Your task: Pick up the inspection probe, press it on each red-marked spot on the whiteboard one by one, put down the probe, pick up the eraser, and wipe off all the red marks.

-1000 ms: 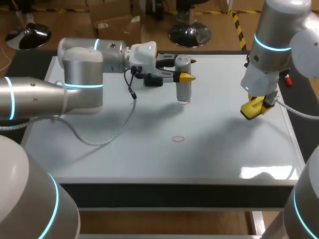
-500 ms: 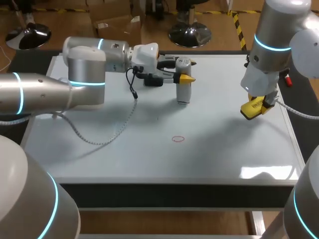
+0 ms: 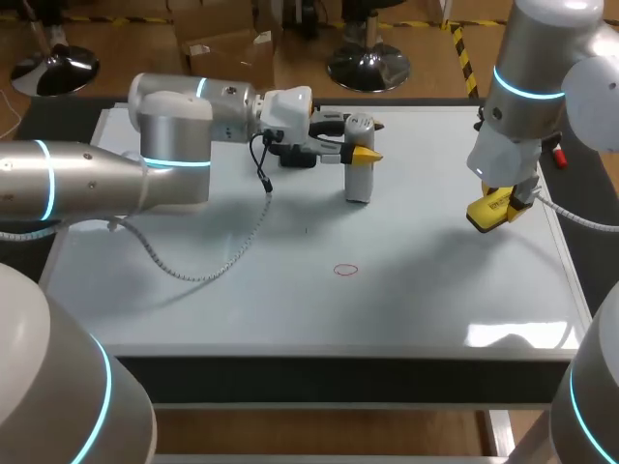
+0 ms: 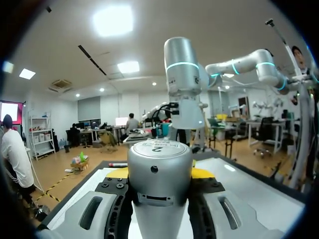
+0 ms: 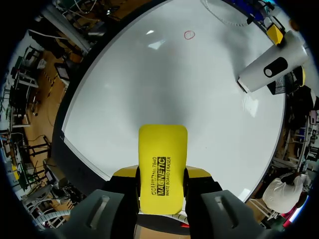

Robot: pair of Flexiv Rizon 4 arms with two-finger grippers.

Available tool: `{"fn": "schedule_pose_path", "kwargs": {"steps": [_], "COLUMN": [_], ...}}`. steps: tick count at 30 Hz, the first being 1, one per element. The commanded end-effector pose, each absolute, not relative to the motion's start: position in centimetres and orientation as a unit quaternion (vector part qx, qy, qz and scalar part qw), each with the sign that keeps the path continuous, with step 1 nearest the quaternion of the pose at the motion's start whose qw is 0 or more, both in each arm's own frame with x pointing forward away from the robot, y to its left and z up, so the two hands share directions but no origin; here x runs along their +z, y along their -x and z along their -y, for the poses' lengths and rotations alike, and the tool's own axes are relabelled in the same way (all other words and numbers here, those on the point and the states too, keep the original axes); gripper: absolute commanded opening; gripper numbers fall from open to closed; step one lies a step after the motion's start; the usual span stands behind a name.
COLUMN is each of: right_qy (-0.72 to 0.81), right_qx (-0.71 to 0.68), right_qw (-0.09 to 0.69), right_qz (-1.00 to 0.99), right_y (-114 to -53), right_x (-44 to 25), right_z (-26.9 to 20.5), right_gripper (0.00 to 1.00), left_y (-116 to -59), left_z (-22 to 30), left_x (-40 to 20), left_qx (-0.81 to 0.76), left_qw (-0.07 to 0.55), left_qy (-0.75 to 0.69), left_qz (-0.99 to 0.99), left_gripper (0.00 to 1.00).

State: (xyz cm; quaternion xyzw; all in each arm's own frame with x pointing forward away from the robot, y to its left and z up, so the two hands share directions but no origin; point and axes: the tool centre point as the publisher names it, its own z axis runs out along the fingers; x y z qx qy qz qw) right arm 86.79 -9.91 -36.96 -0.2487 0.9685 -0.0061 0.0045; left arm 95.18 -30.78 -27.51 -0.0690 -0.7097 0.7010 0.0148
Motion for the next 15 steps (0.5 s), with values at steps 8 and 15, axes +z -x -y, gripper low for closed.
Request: {"fn": "schedule_pose_path", "kwargs": {"steps": [8, 15], "right_qy": [0.249, 0.249], "right_qx": [-0.007, -0.007], "right_qw": [0.004, 0.004], "right_qz": [-0.968, -0.968], "right_y": [-86.83, -86.83], "right_x": [-36.92, -36.92], "right_z": [9.94, 9.94], "right_gripper": [0.00, 0.00], "left_y": [-95.12, -95.11], "left_z": [30.87, 30.82], "left_x": [-27.56, -27.17], "left_qx": [0.697, 0.697], "left_qw": [0.013, 0.011], "left_qy": [0.066, 0.065], "left_qz": [0.714, 0.714], "left_gripper": [0.00, 0.00]}}
